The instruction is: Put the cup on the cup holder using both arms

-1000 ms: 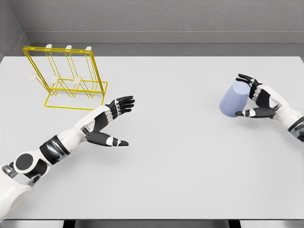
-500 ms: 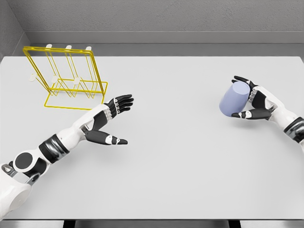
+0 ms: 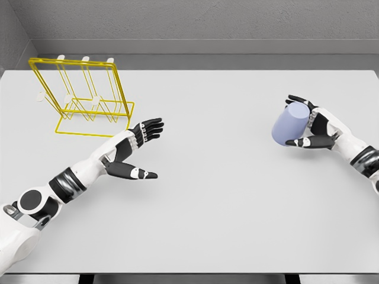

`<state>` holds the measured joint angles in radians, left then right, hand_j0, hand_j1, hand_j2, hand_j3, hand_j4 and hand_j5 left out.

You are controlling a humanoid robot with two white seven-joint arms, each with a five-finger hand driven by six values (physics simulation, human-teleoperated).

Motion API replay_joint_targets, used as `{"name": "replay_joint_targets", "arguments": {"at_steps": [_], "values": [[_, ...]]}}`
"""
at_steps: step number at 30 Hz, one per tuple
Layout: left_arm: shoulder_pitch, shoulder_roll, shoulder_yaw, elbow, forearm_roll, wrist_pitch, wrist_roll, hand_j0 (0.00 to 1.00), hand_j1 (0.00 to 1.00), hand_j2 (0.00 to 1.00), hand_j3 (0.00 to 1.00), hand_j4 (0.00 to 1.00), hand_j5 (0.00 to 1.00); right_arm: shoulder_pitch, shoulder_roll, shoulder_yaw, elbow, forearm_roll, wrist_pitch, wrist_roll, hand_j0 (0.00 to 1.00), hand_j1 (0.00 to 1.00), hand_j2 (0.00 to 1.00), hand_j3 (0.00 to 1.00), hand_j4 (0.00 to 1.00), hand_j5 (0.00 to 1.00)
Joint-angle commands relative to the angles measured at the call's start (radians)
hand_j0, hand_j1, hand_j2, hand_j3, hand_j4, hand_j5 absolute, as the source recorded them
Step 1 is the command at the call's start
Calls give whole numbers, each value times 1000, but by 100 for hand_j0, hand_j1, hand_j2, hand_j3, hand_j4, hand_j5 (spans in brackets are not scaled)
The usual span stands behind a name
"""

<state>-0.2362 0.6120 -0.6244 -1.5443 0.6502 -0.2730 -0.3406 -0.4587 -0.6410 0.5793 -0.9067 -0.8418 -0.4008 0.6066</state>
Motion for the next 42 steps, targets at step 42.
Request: {"name": "replay_joint_targets", "arguments": {"at_steps": [42], "values": [[3,12,0,3,71,5,-5,100,100,100,100,100,100,-48,-3,30,-270,30,-16,4,62,62,62,62,62,62]]}}
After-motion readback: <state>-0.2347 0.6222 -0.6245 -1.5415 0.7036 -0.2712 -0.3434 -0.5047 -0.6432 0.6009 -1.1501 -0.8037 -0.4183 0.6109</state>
